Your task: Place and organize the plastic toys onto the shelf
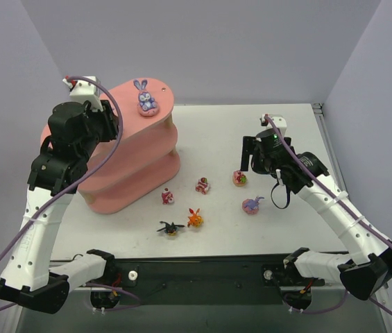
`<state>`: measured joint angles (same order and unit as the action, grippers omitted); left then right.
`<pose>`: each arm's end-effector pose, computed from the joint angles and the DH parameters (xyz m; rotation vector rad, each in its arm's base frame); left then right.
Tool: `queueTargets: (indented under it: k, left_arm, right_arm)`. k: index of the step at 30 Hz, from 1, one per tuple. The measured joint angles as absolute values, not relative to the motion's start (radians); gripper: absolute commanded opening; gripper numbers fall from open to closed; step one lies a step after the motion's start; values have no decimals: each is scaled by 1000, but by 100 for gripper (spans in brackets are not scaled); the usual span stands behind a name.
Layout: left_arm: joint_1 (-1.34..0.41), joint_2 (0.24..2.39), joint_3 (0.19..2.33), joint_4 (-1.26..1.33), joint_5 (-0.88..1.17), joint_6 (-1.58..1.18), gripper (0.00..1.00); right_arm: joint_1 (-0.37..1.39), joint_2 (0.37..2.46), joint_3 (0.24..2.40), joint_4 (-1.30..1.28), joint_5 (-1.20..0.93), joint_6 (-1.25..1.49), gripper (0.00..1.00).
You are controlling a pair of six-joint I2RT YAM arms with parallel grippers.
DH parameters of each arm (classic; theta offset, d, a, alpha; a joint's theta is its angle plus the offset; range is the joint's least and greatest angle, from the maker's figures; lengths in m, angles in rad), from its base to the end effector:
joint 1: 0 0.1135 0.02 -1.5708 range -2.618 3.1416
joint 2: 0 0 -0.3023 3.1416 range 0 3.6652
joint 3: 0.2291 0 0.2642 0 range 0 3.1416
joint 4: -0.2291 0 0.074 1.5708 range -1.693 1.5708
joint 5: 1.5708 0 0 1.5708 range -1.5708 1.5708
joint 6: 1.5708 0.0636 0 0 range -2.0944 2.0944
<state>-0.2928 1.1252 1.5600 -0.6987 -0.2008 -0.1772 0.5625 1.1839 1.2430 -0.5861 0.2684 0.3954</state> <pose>0.2233 -0.0541 0.5135 -0.0351 1.8314 -0.1467 0.2426 0.1330 0.4005 -0.0127 2.0912 0.3027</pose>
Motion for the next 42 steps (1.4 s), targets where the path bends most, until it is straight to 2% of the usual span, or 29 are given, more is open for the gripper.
queueTargets:
  k: [7, 11, 18, 28, 37, 42]
  left_arm:
    - [-293, 1100, 1520, -655, -224, -143, 37]
    - [-293, 1099, 1509, -634, -236, -130, 49]
    - [-293, 1099, 1492, -620, -250, -118, 60]
    - [-293, 1089, 1479, -613, -262, -120, 71]
    - [-293, 1071, 1479, -613, -261, -124, 77]
    - [-293, 1056, 1480, -619, -258, -131, 84]
  right_arm:
    - [562, 1206, 1243, -586, 269, 395, 80]
    - [562, 1208, 1243, -586, 269, 394, 80]
    - [556, 1208, 1243, -586, 268, 394, 80]
    - [555, 1208, 1243, -585, 268, 394, 80]
    - [555, 1208, 1243, -584, 268, 394, 80]
    - [549, 1208, 1243, -583, 268, 396, 82]
